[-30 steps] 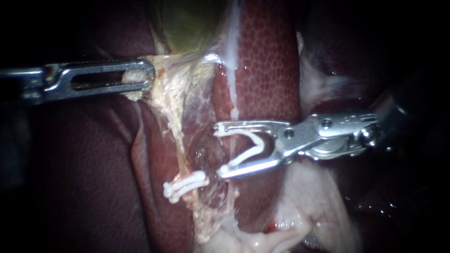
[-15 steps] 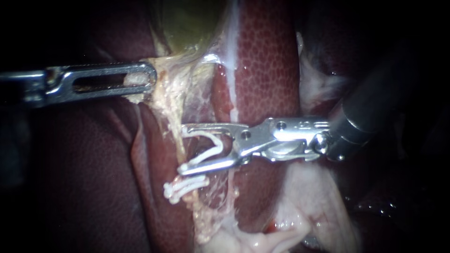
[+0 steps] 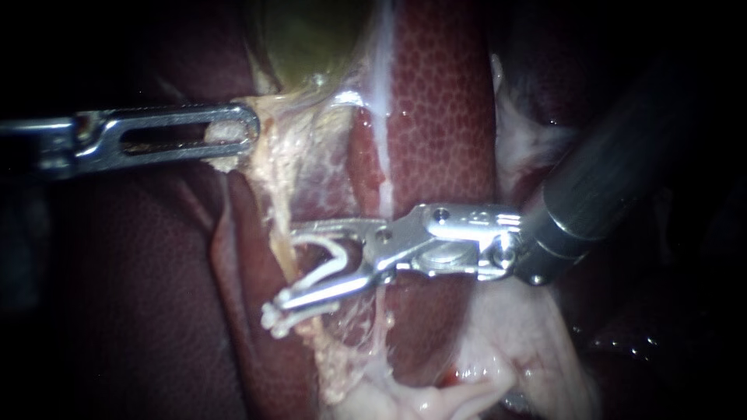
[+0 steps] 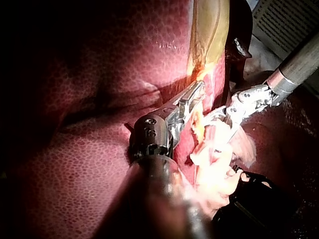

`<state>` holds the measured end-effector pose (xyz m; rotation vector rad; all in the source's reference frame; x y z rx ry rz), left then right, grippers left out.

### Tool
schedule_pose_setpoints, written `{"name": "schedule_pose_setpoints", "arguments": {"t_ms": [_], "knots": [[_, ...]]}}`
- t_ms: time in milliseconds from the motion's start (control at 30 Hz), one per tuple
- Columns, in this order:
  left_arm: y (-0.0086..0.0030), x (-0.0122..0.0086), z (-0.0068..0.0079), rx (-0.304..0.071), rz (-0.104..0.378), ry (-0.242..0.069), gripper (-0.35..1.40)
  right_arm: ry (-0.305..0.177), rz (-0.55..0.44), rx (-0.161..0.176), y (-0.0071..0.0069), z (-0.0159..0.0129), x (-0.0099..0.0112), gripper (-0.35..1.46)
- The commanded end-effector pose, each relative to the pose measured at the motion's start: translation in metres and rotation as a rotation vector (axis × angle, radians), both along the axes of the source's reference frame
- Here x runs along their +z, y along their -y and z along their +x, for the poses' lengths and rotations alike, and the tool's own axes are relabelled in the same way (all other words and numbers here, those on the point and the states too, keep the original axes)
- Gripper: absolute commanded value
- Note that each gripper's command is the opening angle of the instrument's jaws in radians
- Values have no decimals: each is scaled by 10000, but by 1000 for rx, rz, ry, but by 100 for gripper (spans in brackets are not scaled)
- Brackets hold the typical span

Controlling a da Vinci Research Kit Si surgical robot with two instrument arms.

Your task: Clipping third clip left tube

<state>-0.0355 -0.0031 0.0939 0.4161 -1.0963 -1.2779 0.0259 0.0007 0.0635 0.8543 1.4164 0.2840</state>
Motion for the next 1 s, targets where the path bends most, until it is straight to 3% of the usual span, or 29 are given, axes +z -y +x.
{"name": "schedule_pose_setpoints", "arguments": {"t_ms": [33, 300, 1000], "knots": [[0, 1, 0, 0, 0, 0, -23, -2, 9, -3, -1, 1, 0, 60], [1, 1, -1, -1, -1, -1, -23, -4, 42, -13, -4, 13, 5, 60], [2, 2, -3, -2, -2, -2, -23, -36, 119, 27, -18, 21, 10, 58]]}}
